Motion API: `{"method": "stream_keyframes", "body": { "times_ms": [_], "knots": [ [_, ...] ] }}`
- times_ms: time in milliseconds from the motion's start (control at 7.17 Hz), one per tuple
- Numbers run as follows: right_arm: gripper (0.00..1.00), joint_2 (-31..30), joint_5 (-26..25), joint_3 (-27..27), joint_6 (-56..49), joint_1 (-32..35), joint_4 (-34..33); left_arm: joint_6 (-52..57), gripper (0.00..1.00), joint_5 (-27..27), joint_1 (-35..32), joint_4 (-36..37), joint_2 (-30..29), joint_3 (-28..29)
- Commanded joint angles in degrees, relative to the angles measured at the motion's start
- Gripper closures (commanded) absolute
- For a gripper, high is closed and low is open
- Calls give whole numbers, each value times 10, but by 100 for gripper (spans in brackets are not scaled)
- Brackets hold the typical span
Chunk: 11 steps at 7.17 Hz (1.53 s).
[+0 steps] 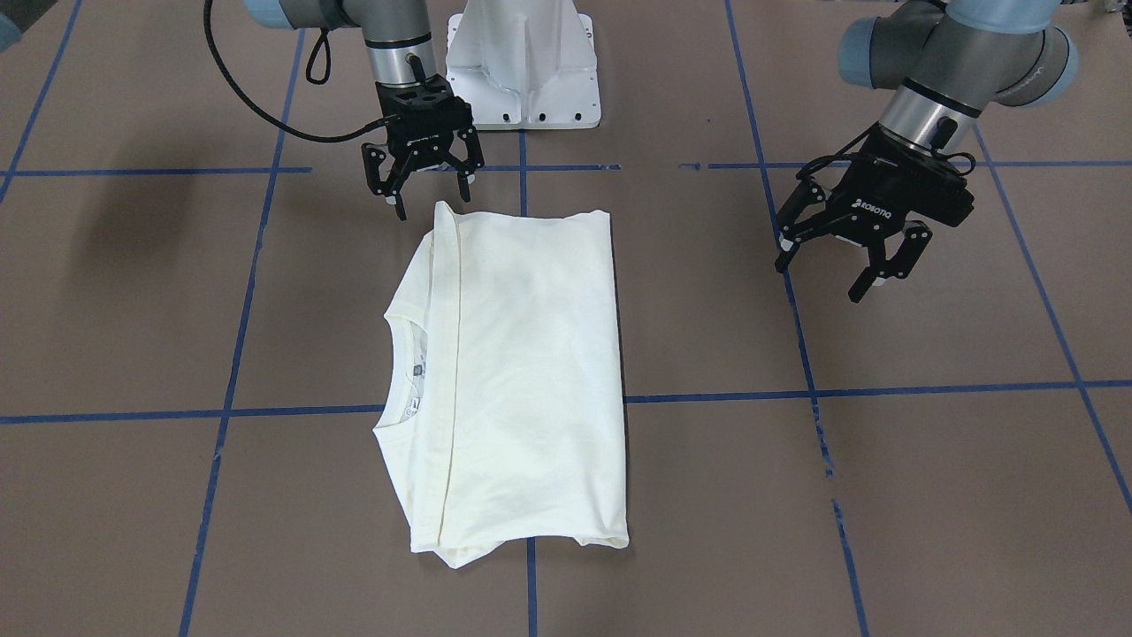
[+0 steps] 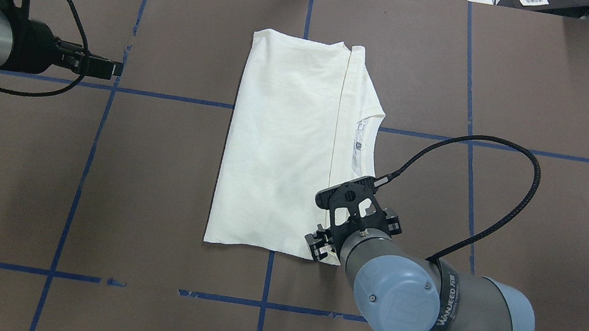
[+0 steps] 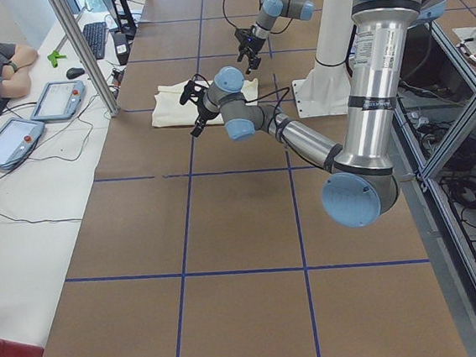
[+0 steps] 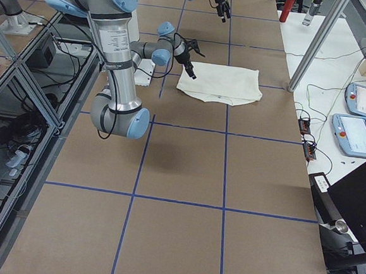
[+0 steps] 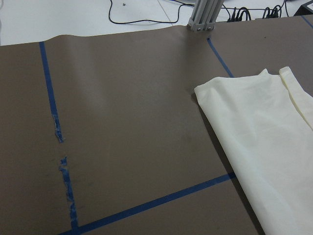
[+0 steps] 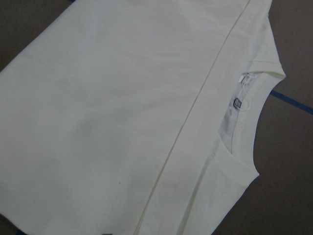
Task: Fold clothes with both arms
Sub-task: 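Drag the shirt straight with the right gripper while the left arm withdraws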
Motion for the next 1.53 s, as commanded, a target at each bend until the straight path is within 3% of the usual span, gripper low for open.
{"method": "stream_keyframes", "body": {
  "times_ms": [0,279,418,697,836,1115,1394],
  "knots": [
    [28,-2,-5,-20,-23,-31,-6,0,0,0,0,0,-1,0],
    [34,-4,-5,-31,-24,-34,-6,1,0,0,1,0,-3,0],
    [45,-4,-5,-32,-25,-34,-6,1,0,0,1,0,-3,0],
    [77,-1,-4,-32,-25,-36,-6,1,0,-1,1,0,-3,1],
    [82,-1,-4,-32,-24,-38,-5,2,0,-1,1,-1,-4,2],
    [83,-1,-4,-32,-22,-42,-3,2,0,-1,1,-1,-4,3],
    [100,-1,-3,-30,-21,-40,-1,2,0,-1,1,-1,-4,5]
  ]
}}
